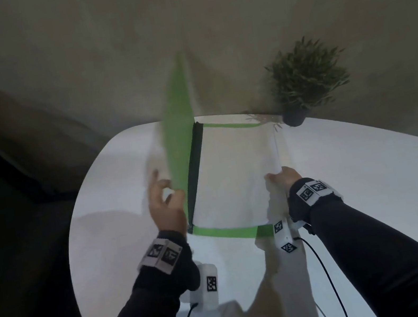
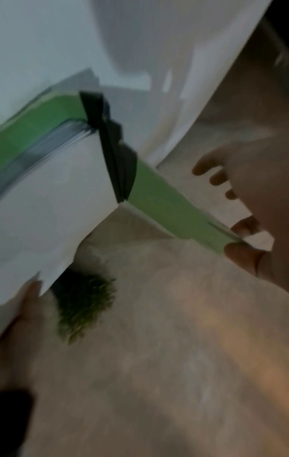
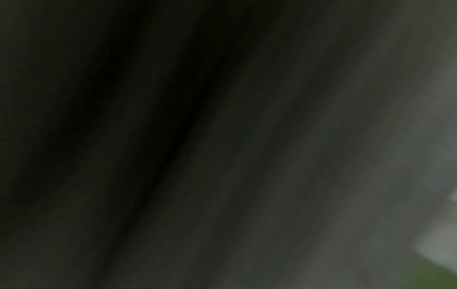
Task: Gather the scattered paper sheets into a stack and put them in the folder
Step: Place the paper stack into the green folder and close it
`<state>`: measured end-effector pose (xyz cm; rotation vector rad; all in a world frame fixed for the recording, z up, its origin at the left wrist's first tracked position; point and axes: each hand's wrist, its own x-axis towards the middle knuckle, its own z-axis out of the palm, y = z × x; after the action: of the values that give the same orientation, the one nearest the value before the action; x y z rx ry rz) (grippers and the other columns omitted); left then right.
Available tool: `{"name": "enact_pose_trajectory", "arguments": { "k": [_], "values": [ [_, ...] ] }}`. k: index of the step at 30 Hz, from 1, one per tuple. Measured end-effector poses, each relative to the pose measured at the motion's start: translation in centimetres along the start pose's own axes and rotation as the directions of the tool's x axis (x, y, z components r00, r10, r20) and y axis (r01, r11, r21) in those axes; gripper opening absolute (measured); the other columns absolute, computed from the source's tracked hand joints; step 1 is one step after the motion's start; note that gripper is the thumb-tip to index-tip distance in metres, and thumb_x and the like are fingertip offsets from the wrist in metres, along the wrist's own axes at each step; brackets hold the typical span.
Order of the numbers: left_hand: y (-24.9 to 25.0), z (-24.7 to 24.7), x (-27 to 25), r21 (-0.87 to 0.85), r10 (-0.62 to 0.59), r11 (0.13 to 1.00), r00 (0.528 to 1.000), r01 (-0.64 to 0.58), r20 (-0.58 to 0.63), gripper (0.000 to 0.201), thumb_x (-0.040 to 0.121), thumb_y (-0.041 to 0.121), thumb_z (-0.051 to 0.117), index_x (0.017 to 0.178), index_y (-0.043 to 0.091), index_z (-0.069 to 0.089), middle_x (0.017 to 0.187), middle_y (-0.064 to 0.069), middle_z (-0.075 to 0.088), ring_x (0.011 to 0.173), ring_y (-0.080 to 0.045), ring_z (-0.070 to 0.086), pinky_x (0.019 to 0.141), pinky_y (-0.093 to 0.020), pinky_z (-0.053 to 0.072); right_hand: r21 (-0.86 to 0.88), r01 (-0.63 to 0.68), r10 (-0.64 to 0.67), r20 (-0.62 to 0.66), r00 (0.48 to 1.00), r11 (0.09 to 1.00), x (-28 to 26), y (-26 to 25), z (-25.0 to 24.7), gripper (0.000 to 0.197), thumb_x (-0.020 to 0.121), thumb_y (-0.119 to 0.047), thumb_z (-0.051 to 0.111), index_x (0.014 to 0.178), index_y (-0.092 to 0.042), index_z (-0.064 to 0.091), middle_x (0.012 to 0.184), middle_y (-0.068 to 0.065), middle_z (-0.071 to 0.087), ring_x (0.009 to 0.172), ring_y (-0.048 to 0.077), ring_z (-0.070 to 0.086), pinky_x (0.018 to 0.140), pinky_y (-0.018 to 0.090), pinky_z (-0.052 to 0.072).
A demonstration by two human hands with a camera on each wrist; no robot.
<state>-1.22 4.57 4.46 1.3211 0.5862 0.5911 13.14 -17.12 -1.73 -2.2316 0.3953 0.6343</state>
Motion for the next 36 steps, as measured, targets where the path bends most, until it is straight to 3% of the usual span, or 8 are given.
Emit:
{"name": "enact_pose_trajectory", "arguments": {
  "k": [3,7,12,19,24,28,31,36],
  "values": [
    [-0.8,1.6,-1.6,0.106,-0.004,0.994,0.944,-0.033,0.331,0.036,0.073,-0.019,0.048,0.069,0.016,0.042,0.122,-0.001,0.060,0.116,-0.021,0.055,0.089,-0.020,0.042,0.100,-0.011,0.008,0.031,0.999,0.995,-0.3,-0.1,0.1,0.040,0.087,-0.032,0.057,0.105,0.003,0.062,0.093,0.014,0.065,0.076,0.027,0.060,0.067,0.029,0.047],
    [-2.1,2.0,-2.5,0.450,-0.050,0.855,0.823,-0.258,0.566,0.039,0.073,-0.004,0.061,0.075,0.029,0.041,0.132,0.005,0.057,0.120,-0.017,0.052,0.103,-0.029,0.037,0.127,0.046,-0.053,0.053,0.997,0.991,-0.5,0.1,-0.2,0.038,0.097,-0.023,0.045,0.121,0.004,0.055,0.120,0.020,0.060,0.103,0.031,0.059,0.095,0.041,0.048],
    [-2.8,2.0,-1.8,0.596,-0.089,0.652,0.734,-0.468,0.674,0.036,0.070,0.010,0.071,0.095,0.026,0.051,0.128,0.010,0.058,0.112,-0.009,0.048,0.101,-0.026,0.035,0.088,0.052,-0.062,0.117,0.991,0.995,-1.0,0.9,-1.9,0.024,0.094,0.001,0.046,0.071,0.000,0.054,0.072,0.011,0.053,0.074,0.028,0.052,0.078,0.031,0.038],
    [-3.6,2.6,0.6,0.582,-0.277,0.722,0.613,-0.376,0.740,0.041,0.074,0.024,0.078,0.109,0.027,0.058,0.122,0.006,0.057,0.119,-0.015,0.048,0.106,-0.037,0.036,0.237,-0.032,0.025,0.036,0.999,0.971,-1.4,1.6,-2.5,0.041,0.101,-0.030,0.037,0.083,0.001,0.057,0.092,0.013,0.059,0.083,0.027,0.056,0.085,0.034,0.040],
    [-5.0,2.2,3.6,0.699,-0.475,0.704,0.651,-0.123,0.593,0.041,0.089,0.027,0.061,0.128,0.020,0.049,0.127,-0.001,0.055,0.111,-0.020,0.055,0.097,-0.035,0.046,0.598,-0.187,0.066,0.218,0.974,0.780,-1.2,3.1,-2.3,0.057,0.091,-0.065,0.029,0.102,-0.016,0.054,0.089,0.008,0.057,0.081,0.023,0.055,0.074,0.035,0.047],
    [-6.1,1.7,5.1,0.822,-0.296,0.502,0.840,-0.268,0.454,0.040,0.086,0.015,0.062,0.125,0.020,0.054,0.123,-0.008,0.057,0.099,-0.021,0.055,0.089,-0.031,0.048,0.156,-0.016,0.004,0.072,0.997,0.988,-1.4,2.4,-1.2,0.018,0.095,-0.029,0.050,0.102,-0.013,0.057,0.101,0.010,0.060,0.088,0.026,0.058,0.084,0.036,0.050],
    [-5.9,1.1,5.4,0.941,-0.238,0.285,0.937,-0.183,0.254,0.056,0.083,0.028,0.066,0.135,0.020,0.046,0.131,-0.014,0.048,0.118,-0.030,0.048,0.099,-0.038,0.044,-0.190,0.000,-0.006,-0.027,1.000,0.982,-1.9,1.9,-0.6,0.032,0.095,-0.020,0.048,0.119,0.001,0.056,0.120,0.016,0.058,0.115,0.032,0.055,0.098,0.034,0.044],
    [-6.0,1.1,5.6,0.927,-0.463,0.376,0.868,0.010,0.178,0.045,0.089,0.027,0.062,0.124,0.001,0.053,0.124,-0.017,0.059,0.114,-0.030,0.057,0.093,-0.032,0.044,-0.301,-0.042,0.045,0.002,0.999,0.953,-2.4,1.7,1.1,0.033,0.097,-0.017,0.043,0.119,0.004,0.058,0.110,0.014,0.059,0.112,0.029,0.058,0.088,0.029,0.044]
  ]
}}
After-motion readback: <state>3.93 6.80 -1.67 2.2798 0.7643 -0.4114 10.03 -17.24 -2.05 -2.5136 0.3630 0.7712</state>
